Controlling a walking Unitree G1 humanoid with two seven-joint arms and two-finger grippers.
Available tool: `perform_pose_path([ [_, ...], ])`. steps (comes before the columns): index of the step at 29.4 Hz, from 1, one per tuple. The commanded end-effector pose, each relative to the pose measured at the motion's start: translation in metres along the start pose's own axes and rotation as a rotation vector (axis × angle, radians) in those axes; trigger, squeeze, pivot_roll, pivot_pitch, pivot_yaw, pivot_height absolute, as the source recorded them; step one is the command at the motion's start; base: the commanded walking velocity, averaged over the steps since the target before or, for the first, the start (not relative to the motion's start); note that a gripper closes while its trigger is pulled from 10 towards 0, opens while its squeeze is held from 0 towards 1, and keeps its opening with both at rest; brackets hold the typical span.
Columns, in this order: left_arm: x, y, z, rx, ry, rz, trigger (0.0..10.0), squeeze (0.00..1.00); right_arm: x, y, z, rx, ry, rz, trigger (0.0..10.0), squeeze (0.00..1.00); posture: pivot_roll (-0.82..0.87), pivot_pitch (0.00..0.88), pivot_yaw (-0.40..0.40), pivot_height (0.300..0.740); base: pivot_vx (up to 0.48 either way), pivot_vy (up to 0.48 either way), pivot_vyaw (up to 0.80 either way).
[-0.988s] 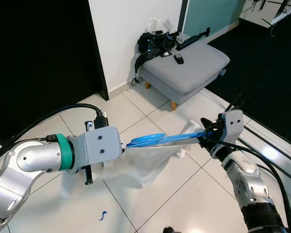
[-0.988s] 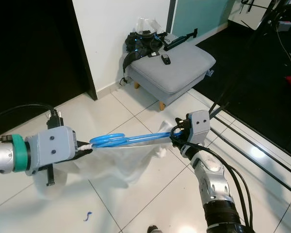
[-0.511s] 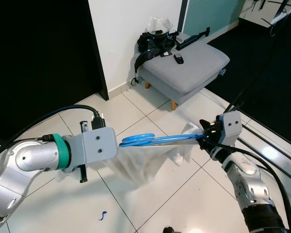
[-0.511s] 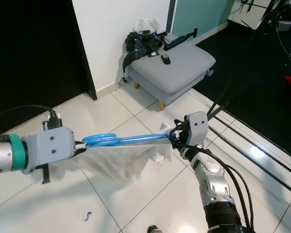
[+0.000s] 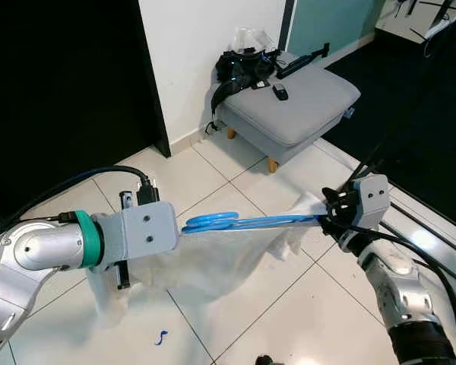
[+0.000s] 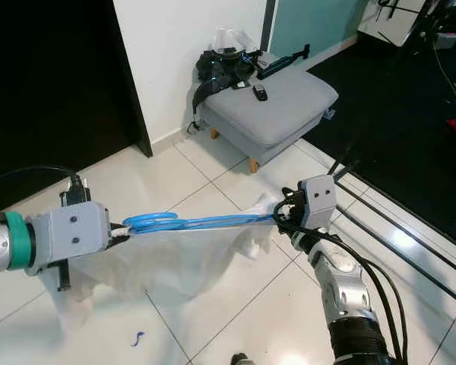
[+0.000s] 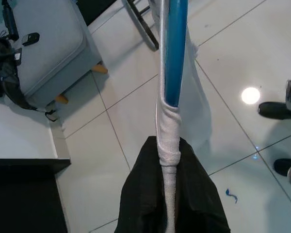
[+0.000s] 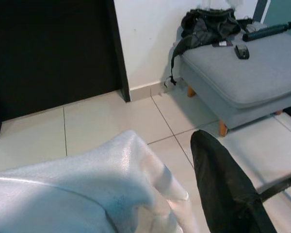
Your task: Hang hanger
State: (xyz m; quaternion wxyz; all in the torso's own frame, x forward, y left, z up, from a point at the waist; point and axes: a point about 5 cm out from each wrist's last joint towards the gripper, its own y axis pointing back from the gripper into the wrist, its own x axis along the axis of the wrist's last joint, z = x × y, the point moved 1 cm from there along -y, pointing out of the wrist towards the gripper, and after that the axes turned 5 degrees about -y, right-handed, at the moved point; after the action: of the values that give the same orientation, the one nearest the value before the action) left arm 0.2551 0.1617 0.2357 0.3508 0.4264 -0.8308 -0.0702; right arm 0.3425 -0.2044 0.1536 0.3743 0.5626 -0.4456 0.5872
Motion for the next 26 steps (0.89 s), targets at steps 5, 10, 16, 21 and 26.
perform_pose_path([
  [5,-0.008,-0.004,0.002,0.010,-0.035,-0.066,10.0,0.00,0.017,-0.001,-0.011,0.052,0.021,0.053,10.0,0.00,-0.04,0.137,0.096,0.740,0.000,0.000,0.00],
  [10,-0.012,-0.014,0.002,0.055,0.003,-0.104,10.0,0.00,0.035,-0.001,-0.036,0.174,0.045,0.096,10.0,0.00,-0.05,0.138,0.094,0.740,0.000,0.000,0.00],
  [16,-0.019,-0.029,0.002,0.147,0.111,-0.149,10.0,0.00,0.024,0.016,-0.066,0.348,0.053,0.020,10.0,0.00,-0.05,0.137,0.087,0.740,0.000,0.000,0.00],
  [21,-0.015,-0.037,0.001,0.213,0.208,-0.139,10.0,0.00,0.008,0.025,-0.075,0.361,0.036,-0.041,10.0,0.00,-0.06,0.133,0.085,0.740,0.000,0.000,0.00],
  [26,-0.013,-0.044,0.000,0.256,0.259,-0.145,10.0,0.00,0.010,0.020,-0.087,0.350,-0.015,-0.034,10.0,0.00,-0.07,0.129,0.084,0.740,0.000,0.000,0.00],
])
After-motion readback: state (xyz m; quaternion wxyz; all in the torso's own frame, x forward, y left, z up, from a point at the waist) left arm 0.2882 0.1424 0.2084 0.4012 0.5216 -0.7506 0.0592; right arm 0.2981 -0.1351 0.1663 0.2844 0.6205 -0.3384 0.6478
